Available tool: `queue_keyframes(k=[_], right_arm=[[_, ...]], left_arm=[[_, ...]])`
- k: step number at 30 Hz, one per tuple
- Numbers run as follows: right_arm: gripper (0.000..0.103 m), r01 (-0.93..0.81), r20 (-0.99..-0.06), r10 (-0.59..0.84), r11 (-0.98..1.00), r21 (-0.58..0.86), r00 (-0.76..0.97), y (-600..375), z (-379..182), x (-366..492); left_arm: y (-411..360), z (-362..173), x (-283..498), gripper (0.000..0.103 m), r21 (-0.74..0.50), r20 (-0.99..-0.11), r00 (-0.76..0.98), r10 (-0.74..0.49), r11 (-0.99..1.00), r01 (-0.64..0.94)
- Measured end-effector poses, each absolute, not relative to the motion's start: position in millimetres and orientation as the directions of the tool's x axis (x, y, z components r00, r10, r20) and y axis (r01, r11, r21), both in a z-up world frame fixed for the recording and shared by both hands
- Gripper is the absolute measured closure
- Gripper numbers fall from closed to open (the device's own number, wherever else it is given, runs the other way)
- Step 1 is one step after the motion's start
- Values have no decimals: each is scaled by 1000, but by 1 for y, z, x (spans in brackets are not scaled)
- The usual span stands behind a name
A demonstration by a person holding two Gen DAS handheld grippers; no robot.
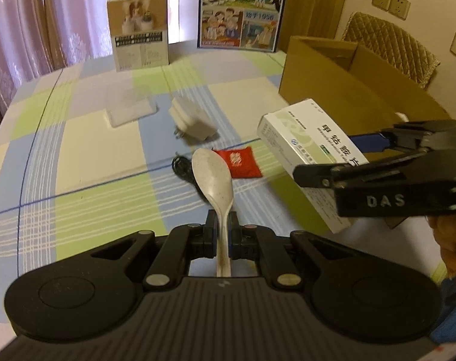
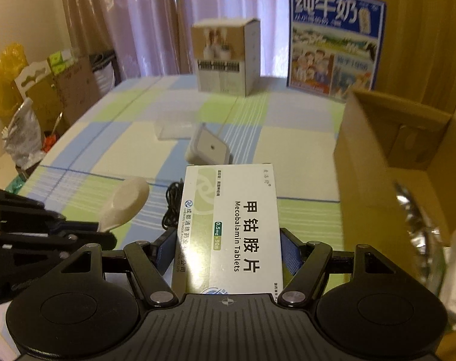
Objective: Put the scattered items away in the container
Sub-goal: 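Carry the spoon and Mecobalamin box over the cardboard box with both tools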
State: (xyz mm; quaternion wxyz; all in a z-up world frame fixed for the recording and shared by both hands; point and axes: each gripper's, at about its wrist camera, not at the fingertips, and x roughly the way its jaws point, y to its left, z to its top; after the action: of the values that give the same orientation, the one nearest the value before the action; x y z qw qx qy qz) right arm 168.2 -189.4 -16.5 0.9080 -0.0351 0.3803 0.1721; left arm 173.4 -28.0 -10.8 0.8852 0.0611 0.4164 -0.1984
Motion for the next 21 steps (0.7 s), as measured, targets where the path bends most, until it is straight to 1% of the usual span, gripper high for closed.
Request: queue_keyframes(k=[10, 16, 21], right_arm=[[35, -283, -619, 256, 957, 56, 743, -245, 40, 128], [35, -224, -556, 199, 974, 23, 807, -300, 83, 105], [35, -147, -543, 136, 989, 24, 828, -357, 101, 101]], left_arm=[[-73, 31, 139, 100, -56, -718, 598, -356, 886, 461], [-128, 63, 128, 100, -67, -684, 594, -424, 846, 528], [-186, 87, 125, 100, -84, -654, 572, -496, 798, 596]])
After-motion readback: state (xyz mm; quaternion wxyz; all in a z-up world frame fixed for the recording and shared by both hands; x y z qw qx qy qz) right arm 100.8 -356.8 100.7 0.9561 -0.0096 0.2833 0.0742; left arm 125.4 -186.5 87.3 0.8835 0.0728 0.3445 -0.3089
